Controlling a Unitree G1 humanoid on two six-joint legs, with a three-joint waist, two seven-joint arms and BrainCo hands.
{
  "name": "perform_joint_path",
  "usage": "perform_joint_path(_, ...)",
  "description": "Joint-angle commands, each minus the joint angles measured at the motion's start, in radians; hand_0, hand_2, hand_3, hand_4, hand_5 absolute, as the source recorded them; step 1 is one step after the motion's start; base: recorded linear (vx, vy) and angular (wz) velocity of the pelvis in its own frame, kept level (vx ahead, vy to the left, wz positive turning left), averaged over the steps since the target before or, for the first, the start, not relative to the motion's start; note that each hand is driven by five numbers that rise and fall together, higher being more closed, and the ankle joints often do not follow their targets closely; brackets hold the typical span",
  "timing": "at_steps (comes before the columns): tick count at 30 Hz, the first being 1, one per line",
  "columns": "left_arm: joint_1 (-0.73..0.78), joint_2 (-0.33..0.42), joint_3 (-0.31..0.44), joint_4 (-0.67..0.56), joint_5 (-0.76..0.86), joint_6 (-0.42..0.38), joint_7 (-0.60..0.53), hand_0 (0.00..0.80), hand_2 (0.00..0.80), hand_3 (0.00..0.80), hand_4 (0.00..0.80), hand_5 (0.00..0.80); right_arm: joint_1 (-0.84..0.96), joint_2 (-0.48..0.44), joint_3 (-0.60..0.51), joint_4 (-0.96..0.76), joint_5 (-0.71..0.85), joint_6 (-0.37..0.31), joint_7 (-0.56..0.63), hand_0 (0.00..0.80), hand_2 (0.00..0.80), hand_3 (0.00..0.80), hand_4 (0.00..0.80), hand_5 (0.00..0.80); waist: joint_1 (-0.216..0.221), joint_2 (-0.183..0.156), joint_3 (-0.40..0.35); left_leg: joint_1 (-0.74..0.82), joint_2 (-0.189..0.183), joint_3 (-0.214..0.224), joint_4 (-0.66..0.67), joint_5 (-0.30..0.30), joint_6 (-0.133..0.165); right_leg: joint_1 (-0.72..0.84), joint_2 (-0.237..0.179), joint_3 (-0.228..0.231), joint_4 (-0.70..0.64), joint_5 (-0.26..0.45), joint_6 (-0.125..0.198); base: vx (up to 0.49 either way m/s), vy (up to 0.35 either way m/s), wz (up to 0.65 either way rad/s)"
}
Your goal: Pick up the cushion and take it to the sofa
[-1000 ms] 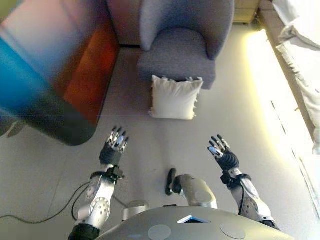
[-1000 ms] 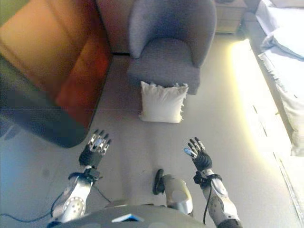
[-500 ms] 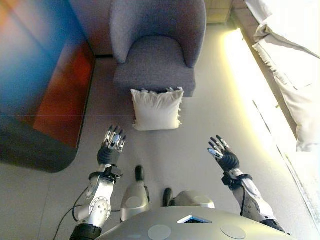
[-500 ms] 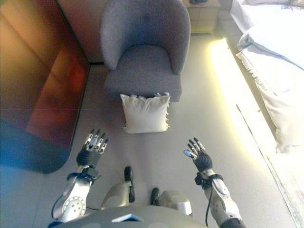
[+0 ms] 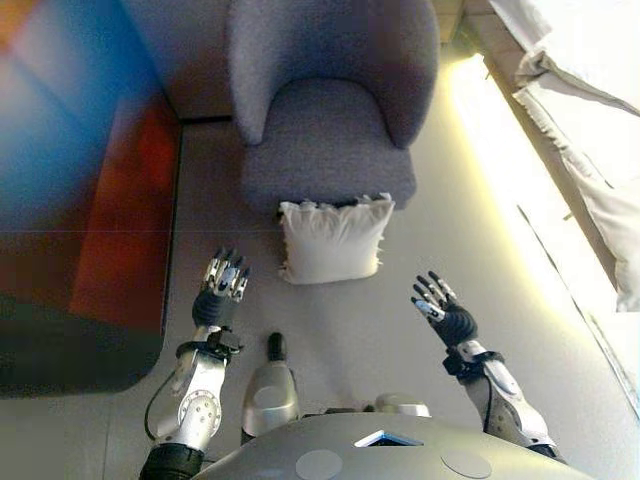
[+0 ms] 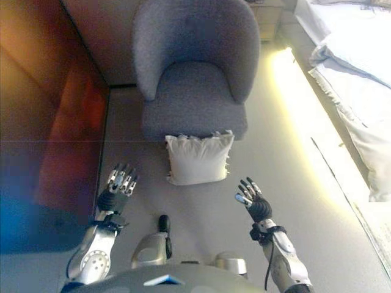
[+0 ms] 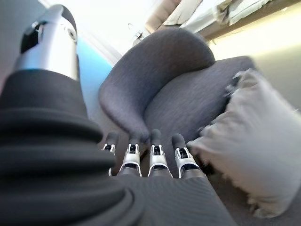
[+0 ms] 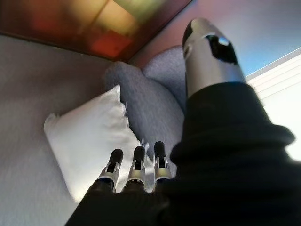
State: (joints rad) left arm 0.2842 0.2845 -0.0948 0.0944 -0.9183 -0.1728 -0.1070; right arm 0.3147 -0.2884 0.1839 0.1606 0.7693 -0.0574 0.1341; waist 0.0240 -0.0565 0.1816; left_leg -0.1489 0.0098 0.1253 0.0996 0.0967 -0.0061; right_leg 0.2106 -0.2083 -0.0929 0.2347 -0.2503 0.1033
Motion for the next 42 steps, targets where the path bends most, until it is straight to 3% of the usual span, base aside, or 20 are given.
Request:
perform_joint_path(1,0.020,0.044,0.006,-0.111,0.068,-0.016,-0.030,0.000,0.000,0.000,0.000,0.000,-0.033,0.020,-0.010,-0.029,-0.023,-0.070,-0.017,0.000,0.000,0.000,0.000,0.000,0.037,0.010,-0.061,-0.016,-0.009,-0.017,0.030,-0.113,0.044,-0.106,-0.152,0.010,0.287,0.362,0.060,0.276,0.413,0.10)
perform_joint_path(2,0.018,0.046,0.005,-0.111,0.085,-0.015,-0.030,0.000,0.000,0.000,0.000,0.000,-0.034,0.025,-0.009,-0.031,-0.019,-0.074,-0.028,0.000,0.000,0.000,0.000,0.000,0.036,0.015,-0.065,-0.013,-0.014,-0.016,0.032,-0.117,0.051,-0.125,-0.154,0.018,0.316,0.377,0.056,0.265,0.415,0.19)
perform_joint_path(4,0.012,0.055,0.010,-0.119,0.102,-0.008,-0.023,0.000,0.000,0.000,0.000,0.000,-0.005,0.037,-0.003,-0.060,-0.037,-0.079,-0.036,0.000,0.000,0.000,0.000,0.000,0.014,0.030,-0.057,0.029,-0.055,-0.005,0.048,-0.154,0.082,-0.253,-0.158,0.054,0.500,0.415,0.034,0.228,0.365,0.39)
perform_joint_path(5,0.008,0.058,0.015,-0.123,0.095,-0.005,-0.027,0.000,0.000,0.000,0.000,0.000,0.006,0.036,-0.003,-0.066,-0.044,-0.080,-0.032,0.000,0.000,0.000,0.000,0.000,0.007,0.034,-0.052,0.043,-0.063,-0.001,0.053,-0.163,0.084,-0.291,-0.156,0.055,0.509,0.415,0.026,0.219,0.266,0.30)
perform_joint_path(9,0.009,0.066,0.037,-0.124,0.072,-0.002,-0.027,0.000,0.000,0.000,0.000,0.000,0.013,0.031,-0.020,-0.055,-0.042,-0.073,-0.030,0.000,0.000,0.000,0.000,0.000,-0.012,0.033,-0.019,0.109,-0.067,0.004,0.061,-0.193,0.066,-0.343,-0.124,-0.020,0.320,0.364,0.011,0.245,0.045,0.06)
perform_joint_path(11,0.024,0.073,0.050,-0.118,0.058,-0.013,-0.018,0.000,0.000,0.000,0.000,0.000,0.005,0.028,-0.026,-0.053,-0.017,-0.066,-0.011,0.000,0.000,0.000,0.000,0.000,-0.018,0.007,-0.005,0.141,-0.066,0.030,0.075,-0.237,0.058,-0.361,-0.106,-0.069,0.137,0.380,0.036,0.232,-0.136,-0.03)
perform_joint_path(13,0.031,0.075,0.051,-0.115,0.051,-0.021,-0.018,0.000,0.000,0.000,0.000,0.000,-0.011,0.025,-0.025,-0.047,0.000,-0.062,-0.003,0.000,0.000,0.000,0.000,0.000,-0.025,-0.019,0.008,0.167,-0.075,0.048,0.091,-0.280,0.055,-0.384,-0.096,-0.088,0.034,0.429,0.071,0.219,-0.115,-0.22)
perform_joint_path(17,0.043,0.078,0.041,-0.124,0.066,-0.026,-0.020,0.000,0.000,0.000,0.000,0.000,-0.038,0.034,-0.030,-0.014,0.012,-0.045,0.007,0.000,0.000,0.000,0.000,0.000,-0.030,-0.049,0.011,0.207,-0.088,0.049,0.105,-0.337,0.056,-0.401,-0.098,-0.098,-0.102,0.497,0.112,0.249,-0.074,-0.23)
perform_joint_path(21,0.061,0.077,0.046,-0.135,0.077,-0.023,-0.014,0.000,0.000,0.000,0.000,0.000,-0.045,0.043,-0.033,0.002,0.010,-0.040,0.018,0.000,0.000,0.000,0.000,0.000,-0.021,-0.058,-0.002,0.214,-0.087,0.032,0.133,-0.366,0.051,-0.382,-0.117,-0.100,-0.158,0.507,0.115,0.243,-0.082,0.10)
perform_joint_path(25,0.078,0.083,0.068,-0.138,0.077,0.007,-0.042,0.000,0.000,0.000,0.000,0.000,-0.045,0.046,-0.038,0.001,0.018,-0.049,0.012,0.000,0.000,0.000,0.000,0.000,-0.017,-0.056,-0.013,0.201,-0.071,-0.004,0.186,-0.398,0.034,-0.353,-0.138,-0.059,-0.188,0.487,0.110,0.263,-0.152,0.30)
perform_joint_path(30,0.082,0.089,0.068,-0.127,0.071,0.028,-0.079,0.000,0.000,0.000,0.000,0.000,-0.046,0.044,-0.030,-0.005,0.030,-0.044,-0.007,0.000,0.000,0.000,0.000,0.000,-0.031,-0.062,-0.010,0.234,-0.051,-0.012,0.201,-0.431,0.023,-0.386,-0.129,-0.072,-0.225,0.493,0.126,0.299,-0.230,0.02)
perform_joint_path(31,0.083,0.085,0.063,-0.124,0.068,0.022,-0.080,0.000,0.000,0.000,0.000,0.000,-0.040,0.042,-0.031,-0.011,0.029,-0.034,-0.005,0.000,0.000,0.000,0.000,0.000,-0.040,-0.062,-0.012,0.247,-0.044,-0.014,0.200,-0.438,0.024,-0.393,-0.121,-0.058,-0.213,0.482,0.126,0.335,-0.273,-0.04)
perform_joint_path(34,0.084,0.072,0.042,-0.123,0.042,0.015,-0.061,0.000,0.000,0.000,0.000,0.000,-0.026,0.030,-0.027,-0.008,0.010,-0.005,0.005,0.000,0.000,0.000,0.000,0.000,-0.068,-0.052,-0.032,0.274,-0.005,-0.015,0.218,-0.417,0.012,-0.398,-0.068,-0.014,-0.164,0.427,0.113,0.365,-0.300,-0.03)
perform_joint_path(37,0.075,0.052,0.029,-0.123,-0.016,0.029,-0.042,0.000,0.000,0.000,0.000,0.000,-0.017,-0.001,-0.016,-0.025,-0.011,0.005,0.021,0.000,0.000,0.000,0.000,0.000,-0.089,-0.034,-0.051,0.288,0.066,-0.020,0.269,-0.267,-0.035,-0.390,-0.006,-0.005,-0.097,0.352,0.071,0.288,-0.274,-0.03)
perform_joint_path(40,0.071,0.027,0.006,-0.125,0.004,0.009,-0.029,0.000,0.000,0.000,0.000,0.000,-0.023,-0.033,-0.019,-0.019,-0.004,0.002,0.035,0.000,0.000,0.000,0.000,0.000,-0.093,-0.038,-0.069,0.250,0.085,-0.036,0.403,-0.151,-0.063,-0.354,0.044,-0.013,-0.099,0.309,0.010,0.271,-0.293,-0.18)
perform_joint_path(42,0.068,0.009,-0.013,-0.120,0.015,0.003,-0.018,0.000,0.000,0.000,0.000,0.000,-0.038,-0.053,-0.023,-0.002,0.001,-0.003,0.034,0.000,0.000,0.000,0.000,0.000,-0.092,-0.041,-0.075,0.201,0.081,-0.038,0.534,-0.106,-0.068,-0.328,0.065,-0.025,-0.098,0.282,-0.029,0.260,-0.278,-0.13)
